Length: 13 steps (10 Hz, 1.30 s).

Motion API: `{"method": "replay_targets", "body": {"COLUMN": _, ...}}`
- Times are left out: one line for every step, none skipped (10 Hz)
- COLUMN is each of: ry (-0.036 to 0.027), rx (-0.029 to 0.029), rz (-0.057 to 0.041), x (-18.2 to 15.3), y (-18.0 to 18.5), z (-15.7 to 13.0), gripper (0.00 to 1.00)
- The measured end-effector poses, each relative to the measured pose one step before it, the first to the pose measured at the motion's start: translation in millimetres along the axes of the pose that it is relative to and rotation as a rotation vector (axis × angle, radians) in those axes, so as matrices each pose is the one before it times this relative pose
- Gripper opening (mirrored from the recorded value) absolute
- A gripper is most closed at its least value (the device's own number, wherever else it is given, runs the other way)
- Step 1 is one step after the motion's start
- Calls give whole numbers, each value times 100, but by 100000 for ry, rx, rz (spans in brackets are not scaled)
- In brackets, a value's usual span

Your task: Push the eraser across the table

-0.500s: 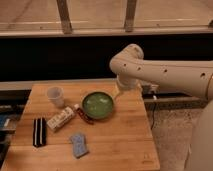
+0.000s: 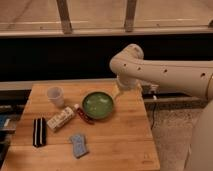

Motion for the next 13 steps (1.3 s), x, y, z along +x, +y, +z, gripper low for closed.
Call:
{"method": "replay_targets", "body": {"ry": 8, "rx": 0, "rz": 4, "x": 3, "y": -2, "z": 4, "gripper": 80}}
{"method": "replay_targets", "body": {"ry": -8, "rx": -5, "rz": 3, "x": -3, "y": 3, "z": -2, "gripper": 80}}
{"method": "replay_targets", "body": {"ry": -1, "rx": 4, "rz": -3, "x": -1, "y": -2, "z": -1, "gripper": 80}}
{"method": "replay_targets", "body": {"ry": -4, "rx": -2, "rz": -2, "x": -1, "y": 1, "z": -3, "gripper": 80}}
{"method": "replay_targets", "body": {"ry": -14, "rx": 6, "rz": 3, "x": -2, "y": -3, "z": -7, "gripper": 80}}
{"method": "replay_targets", "body": {"ry": -8, "rx": 0, "rz": 1, "x": -2, "y": 0, "z": -5, "gripper": 80}}
{"method": "replay_targets", "body": {"ry": -4, "rx": 2, "rz": -2, "x": -2, "y": 0, "z": -2, "gripper": 80}}
{"method": "replay_targets", "body": {"ry": 3, "rx": -1, "rz": 3, "x": 1, "y": 0, "z": 0, "gripper": 80}}
{"method": "replay_targets", "body": {"ry": -2, "rx": 2, "rz": 4, "x": 1, "y": -3, "z": 0, "gripper": 79}}
{"method": "replay_targets", "body": {"ry": -1, "rx": -4, "rz": -5, "x": -1, "y": 3, "z": -2, "gripper": 74}}
{"method": "replay_targets", "body": {"ry": -5, "rx": 0, "rz": -1, "x": -2, "y": -1, "z": -1, "gripper": 62}}
{"method": "replay_targets", "body": {"ry": 3, "rx": 2, "rz": -1, "x": 1, "y": 0, "z": 2, "gripper": 54}}
{"method": "replay_targets", "body": {"ry": -3, "rx": -2, "rz": 4, "x": -2, "y": 1, "z": -3, "gripper": 42}}
